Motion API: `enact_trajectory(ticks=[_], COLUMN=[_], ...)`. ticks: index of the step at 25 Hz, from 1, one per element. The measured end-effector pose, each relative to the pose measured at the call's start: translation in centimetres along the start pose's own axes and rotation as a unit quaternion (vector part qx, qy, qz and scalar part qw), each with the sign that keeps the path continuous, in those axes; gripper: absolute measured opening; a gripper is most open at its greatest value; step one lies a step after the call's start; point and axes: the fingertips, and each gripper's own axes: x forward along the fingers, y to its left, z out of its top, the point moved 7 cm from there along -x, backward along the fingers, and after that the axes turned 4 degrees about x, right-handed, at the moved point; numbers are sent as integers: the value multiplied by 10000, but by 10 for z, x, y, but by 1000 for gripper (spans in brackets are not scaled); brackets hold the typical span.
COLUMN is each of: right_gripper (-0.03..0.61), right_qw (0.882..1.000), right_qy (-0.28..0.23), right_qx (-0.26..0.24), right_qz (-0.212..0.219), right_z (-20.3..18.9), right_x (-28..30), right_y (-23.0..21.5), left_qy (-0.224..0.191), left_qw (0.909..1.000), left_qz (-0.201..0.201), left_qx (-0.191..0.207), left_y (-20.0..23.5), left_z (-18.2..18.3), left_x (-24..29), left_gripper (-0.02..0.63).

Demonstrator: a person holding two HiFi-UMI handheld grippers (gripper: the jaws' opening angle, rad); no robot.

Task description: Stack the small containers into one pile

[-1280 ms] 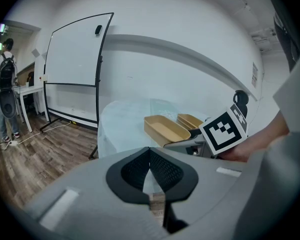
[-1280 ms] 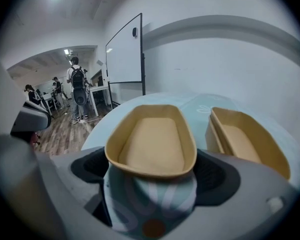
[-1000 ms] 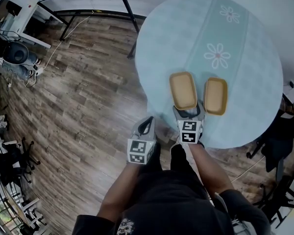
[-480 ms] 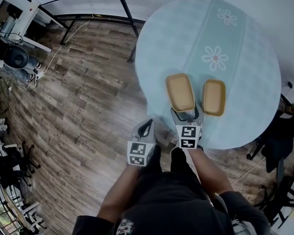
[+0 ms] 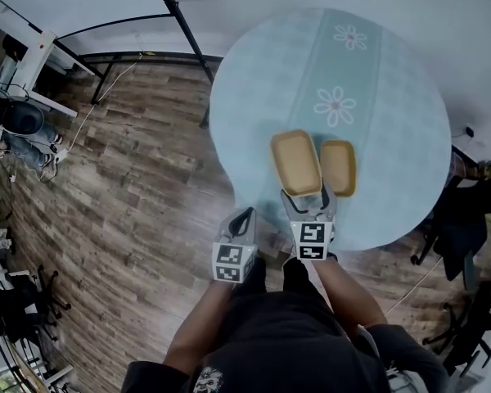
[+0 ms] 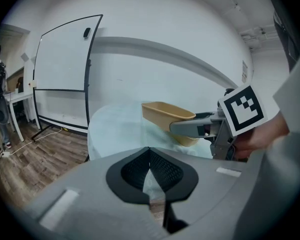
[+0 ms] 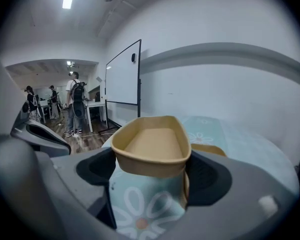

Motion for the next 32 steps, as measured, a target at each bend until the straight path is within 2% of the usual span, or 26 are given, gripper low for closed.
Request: enact_trajectory(ticks=[9,17,22,32], right_gripper=[442,442,442,442], right_qw=[9959,9924,9920,9913], right_qy=[-26,81,145,464], right_qx=[340,480,514,668], right_qz=[-834,-1126,-1147,-1038], right_z=[-8,-24,-31,-46], right_x=[-30,-29,-24,-23], right_y=[-59,-100,-113,-107], left_qy=[-37,77,147,144], left_qw=[9983,9969,9965,9956], left_qz=[-493,-666,-726,-813], left_qx=[320,403,396,434], left_y=[-29,-40,-48,-56], left_z=[19,18,15,19], left_x=[21,39,49,57], left_gripper=[-6,-6,-6,-6])
